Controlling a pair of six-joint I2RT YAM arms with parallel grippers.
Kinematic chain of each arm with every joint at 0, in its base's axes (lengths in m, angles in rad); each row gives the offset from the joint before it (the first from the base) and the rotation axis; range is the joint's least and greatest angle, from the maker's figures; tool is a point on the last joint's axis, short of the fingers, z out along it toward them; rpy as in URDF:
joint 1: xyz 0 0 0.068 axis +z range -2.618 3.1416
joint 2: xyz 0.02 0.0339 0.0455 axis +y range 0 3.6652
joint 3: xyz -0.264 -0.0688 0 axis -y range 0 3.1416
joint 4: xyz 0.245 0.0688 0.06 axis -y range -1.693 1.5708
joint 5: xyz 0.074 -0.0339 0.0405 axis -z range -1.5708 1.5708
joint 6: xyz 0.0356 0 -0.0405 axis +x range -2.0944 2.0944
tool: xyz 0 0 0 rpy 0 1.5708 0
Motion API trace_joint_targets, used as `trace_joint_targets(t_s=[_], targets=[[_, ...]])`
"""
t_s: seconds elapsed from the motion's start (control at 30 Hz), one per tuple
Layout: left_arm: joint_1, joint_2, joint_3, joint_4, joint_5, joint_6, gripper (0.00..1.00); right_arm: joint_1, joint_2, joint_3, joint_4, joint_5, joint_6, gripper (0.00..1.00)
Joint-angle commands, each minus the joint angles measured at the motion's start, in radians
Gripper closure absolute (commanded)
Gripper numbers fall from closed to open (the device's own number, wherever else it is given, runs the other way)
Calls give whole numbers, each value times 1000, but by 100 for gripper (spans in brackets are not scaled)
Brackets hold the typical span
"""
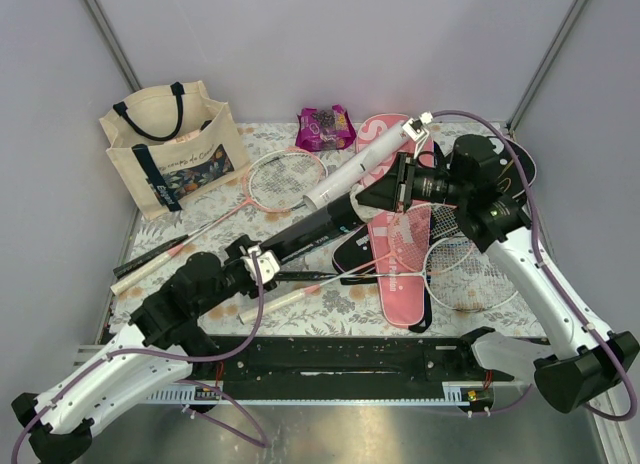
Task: Pack up the badminton gear
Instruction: Place the shuttlecock at the shuttle tube.
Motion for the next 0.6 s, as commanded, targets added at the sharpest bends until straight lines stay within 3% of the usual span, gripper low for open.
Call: trace_joint_targets(t_s=[0.0,0.4,0.57], targets=[[-2,1,34,153,41,-11,59,58,15,10,-62,87,-71,100],[-3,-11,30,153,35,-15,58,146,78,35,-134,215,-135,99],[-3,-24,17,146,18,-9,58,144,64,67,-165,248,-131,73]])
